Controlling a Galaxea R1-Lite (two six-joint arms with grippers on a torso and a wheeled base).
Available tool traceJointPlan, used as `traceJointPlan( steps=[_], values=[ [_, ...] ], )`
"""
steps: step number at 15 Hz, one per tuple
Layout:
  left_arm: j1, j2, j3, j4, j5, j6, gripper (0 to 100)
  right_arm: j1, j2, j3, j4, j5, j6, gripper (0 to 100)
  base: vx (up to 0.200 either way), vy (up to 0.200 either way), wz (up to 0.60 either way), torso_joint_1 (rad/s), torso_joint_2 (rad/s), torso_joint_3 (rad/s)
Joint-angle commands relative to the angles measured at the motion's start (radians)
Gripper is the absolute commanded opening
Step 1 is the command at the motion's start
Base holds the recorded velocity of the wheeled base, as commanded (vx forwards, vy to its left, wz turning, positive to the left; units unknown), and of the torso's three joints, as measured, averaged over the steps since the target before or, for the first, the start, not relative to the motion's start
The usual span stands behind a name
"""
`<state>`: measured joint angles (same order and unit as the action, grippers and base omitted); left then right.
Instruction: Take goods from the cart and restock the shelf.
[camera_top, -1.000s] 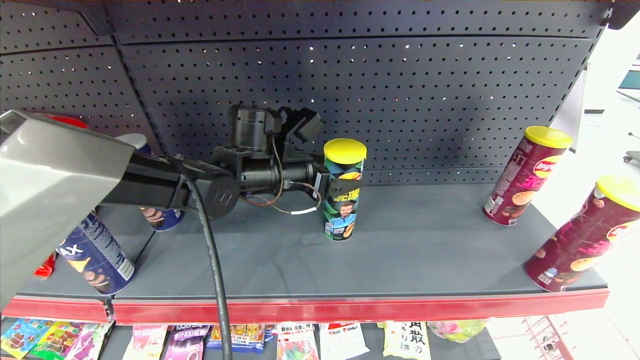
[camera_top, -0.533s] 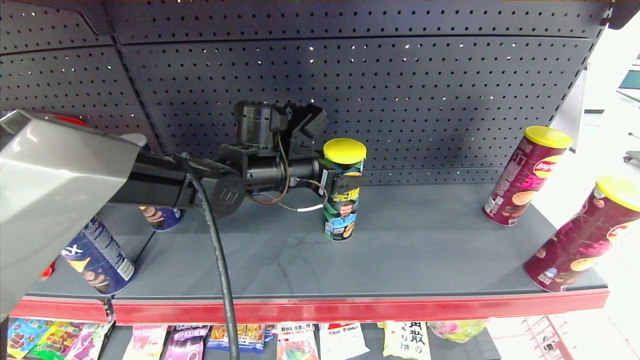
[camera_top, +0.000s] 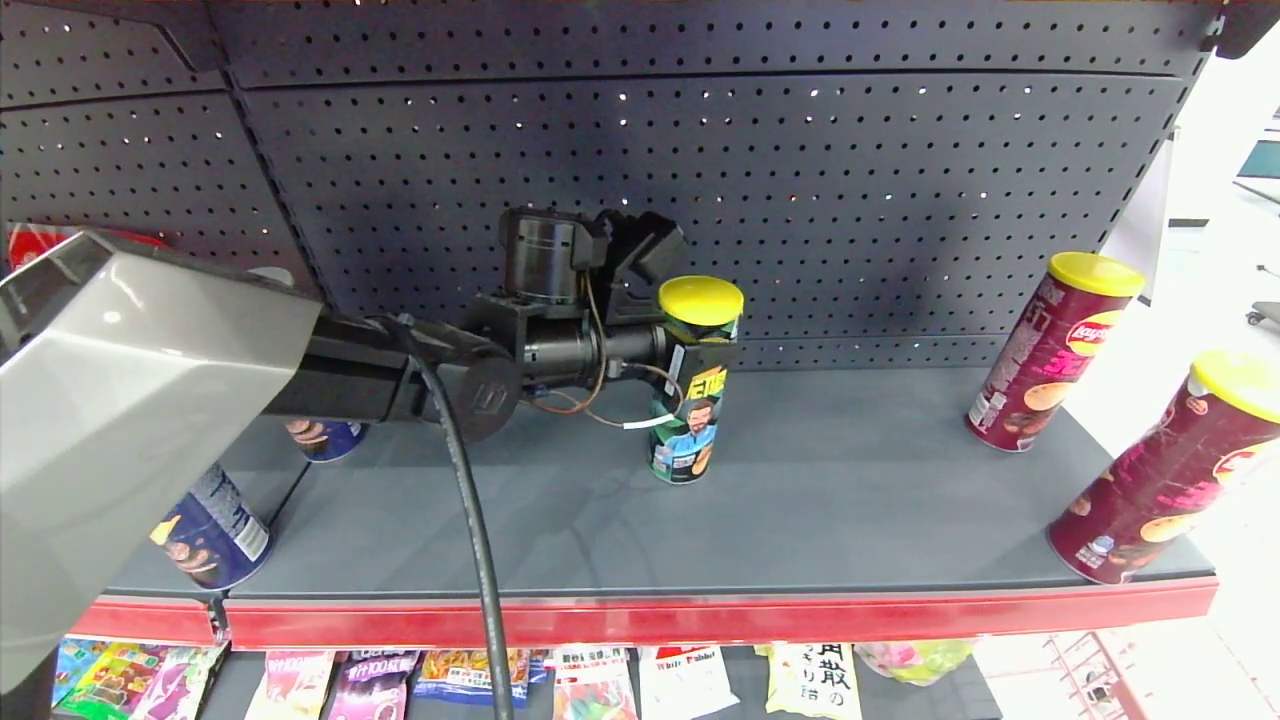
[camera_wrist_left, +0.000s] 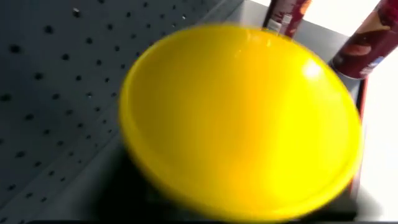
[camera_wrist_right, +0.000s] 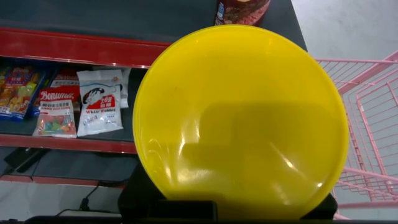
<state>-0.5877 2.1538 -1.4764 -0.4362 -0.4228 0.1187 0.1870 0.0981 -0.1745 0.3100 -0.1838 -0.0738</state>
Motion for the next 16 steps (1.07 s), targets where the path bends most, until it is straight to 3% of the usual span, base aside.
traceJointPlan(
  steps=[1, 4, 10, 13, 16],
  values=[
    [-0.003, -0.006, 0.03, 0.001, -0.002, -0.001, 0, 0.0, 0.002, 0.001, 0.0, 0.0, 0.0, 0, 0.0, 0.0, 0.0, 0.0, 0.0, 0.0],
    [0.011, -0.075, 0.097, -0.019, -0.01, -0.007, 0, 0.0, 0.002, 0.001, 0.0, 0.0, 0.002, 0, 0.0, 0.0, 0.0, 0.0, 0.0, 0.0],
    [0.02, -0.319, 0.35, -0.026, -0.082, 0.001, 0, 0.0, 0.002, 0.001, 0.0, 0.0, 0.0, 0, 0.0, 0.0, 0.0, 0.0, 0.0, 0.0],
    [0.034, -0.33, 0.438, -0.147, -0.171, -0.001, 0, 0.0, 0.002, 0.0, 0.0, 0.0, 0.0, 0, 0.0, 0.0, 0.0, 0.0, 0.0, 0.0],
    [0.034, -0.324, 0.515, -0.216, -0.183, 0.001, 0, 0.0, 0.002, 0.0, 0.0, 0.0, -0.001, 0, 0.0, 0.0, 0.0, 0.0, 0.0, 0.0]
  ],
)
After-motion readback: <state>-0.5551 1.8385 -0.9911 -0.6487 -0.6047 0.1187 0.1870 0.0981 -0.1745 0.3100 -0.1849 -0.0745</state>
